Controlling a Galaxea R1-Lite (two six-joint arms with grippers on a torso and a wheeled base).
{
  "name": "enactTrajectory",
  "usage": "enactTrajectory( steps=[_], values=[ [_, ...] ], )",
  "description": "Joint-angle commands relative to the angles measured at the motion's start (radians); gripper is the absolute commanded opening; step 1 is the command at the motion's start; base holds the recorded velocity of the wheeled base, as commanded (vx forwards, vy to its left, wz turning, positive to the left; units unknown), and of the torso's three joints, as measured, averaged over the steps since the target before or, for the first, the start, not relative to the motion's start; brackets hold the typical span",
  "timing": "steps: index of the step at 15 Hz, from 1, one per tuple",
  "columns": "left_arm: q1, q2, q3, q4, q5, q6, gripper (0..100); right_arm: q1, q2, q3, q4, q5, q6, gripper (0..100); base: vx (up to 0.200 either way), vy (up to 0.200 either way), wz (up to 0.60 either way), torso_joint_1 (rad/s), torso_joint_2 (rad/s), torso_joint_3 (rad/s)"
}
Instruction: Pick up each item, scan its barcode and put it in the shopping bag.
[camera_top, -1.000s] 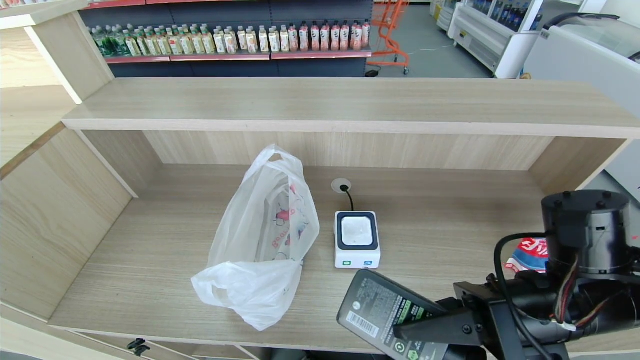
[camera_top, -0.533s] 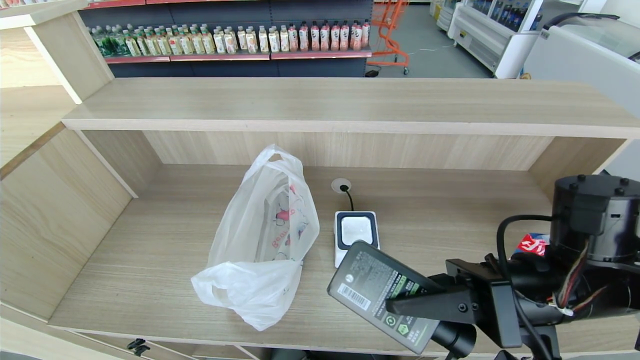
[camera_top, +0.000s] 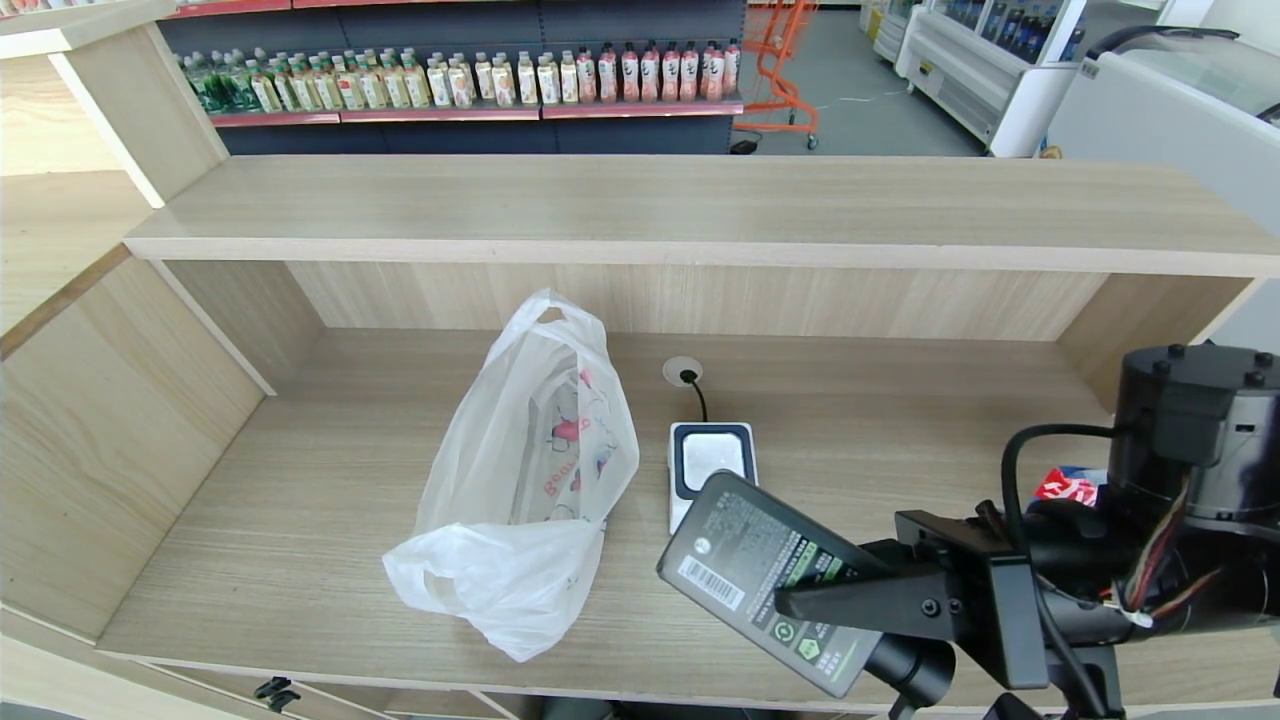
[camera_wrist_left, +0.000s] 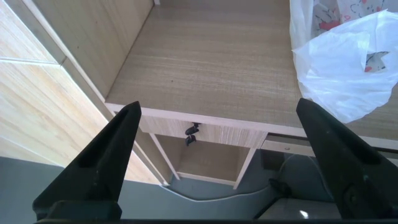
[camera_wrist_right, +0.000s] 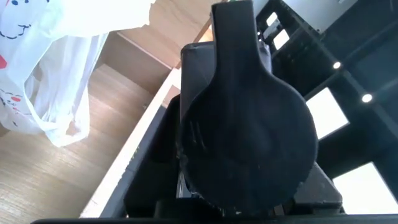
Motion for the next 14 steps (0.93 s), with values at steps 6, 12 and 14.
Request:
enactTrajectory(
  steps=[6, 12, 14],
  values=[
    [0.000, 0.000, 0.000, 0.000, 0.001, 0.000, 100, -0.024, -0.029, 0.005, 0.001, 0.000, 0.000, 0, 0.000, 0.000, 0.00, 0.000, 0.00, 0.000],
    [0.000, 0.000, 0.000, 0.000, 0.001, 0.000, 100, -0.340, -0.272, 0.068, 0.009, -0.165, 0.967, 0, 0.000, 0.000, 0.00, 0.000, 0.00, 0.000],
    [0.000, 0.001, 0.000, 0.000, 0.001, 0.000, 100, -0.476, -0.324, 0.102, 0.046, -0.058, 1.220, 0, 0.000, 0.000, 0.00, 0.000, 0.00, 0.000]
  ],
)
